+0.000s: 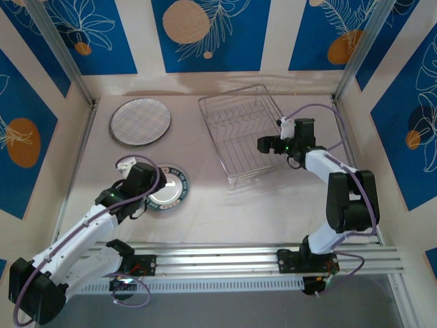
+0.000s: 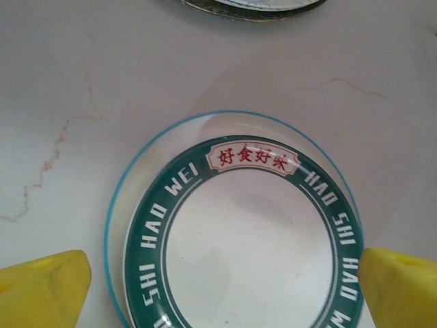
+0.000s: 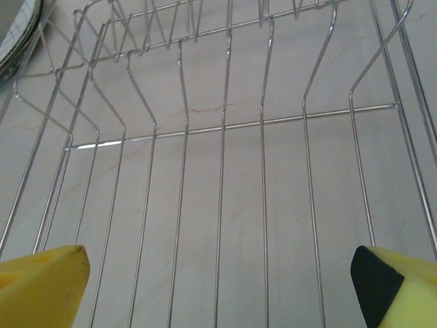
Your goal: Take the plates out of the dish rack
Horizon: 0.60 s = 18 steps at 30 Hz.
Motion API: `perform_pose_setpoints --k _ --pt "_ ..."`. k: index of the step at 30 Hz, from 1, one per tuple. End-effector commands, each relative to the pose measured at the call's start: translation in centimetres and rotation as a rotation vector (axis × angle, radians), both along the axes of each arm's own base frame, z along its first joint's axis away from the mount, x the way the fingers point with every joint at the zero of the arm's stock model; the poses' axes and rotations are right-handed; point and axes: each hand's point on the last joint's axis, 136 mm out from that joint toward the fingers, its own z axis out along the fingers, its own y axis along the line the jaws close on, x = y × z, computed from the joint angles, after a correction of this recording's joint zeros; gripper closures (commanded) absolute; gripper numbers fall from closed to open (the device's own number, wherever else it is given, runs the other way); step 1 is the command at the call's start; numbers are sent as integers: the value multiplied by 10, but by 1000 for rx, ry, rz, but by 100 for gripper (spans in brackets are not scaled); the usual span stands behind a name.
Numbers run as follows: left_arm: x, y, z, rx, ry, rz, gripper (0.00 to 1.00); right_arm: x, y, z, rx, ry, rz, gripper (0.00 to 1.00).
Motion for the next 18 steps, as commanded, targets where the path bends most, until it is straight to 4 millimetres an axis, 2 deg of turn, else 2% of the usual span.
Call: perform_pose_setpoints --k 1,3,5,8,13,15,18 --pt "3 5 -5 43 -57 -5 0 -1 -2 9 -27 -51 44 1" --pt "6 5 -6 43 -94 -13 0 -7 -16 -2 -71 -21 3 1" --pt "9 2 -7 55 -122 -40 0 -20 -36 -10 -14 -22 -62 1" --pt "13 -2 -7 71 -142 -80 0 -33 -46 -8 32 -145 -93 1" --pt "21 -7 -6 122 -180 -135 0 -20 -38 -8 31 -202 -56 1" --pt "25 -6 -5 158 -205 -145 0 -16 -35 -17 10 -192 -52 1" --pt "31 -3 -3 215 -244 -151 0 -19 -35 -16 -3 -199 -52 1"
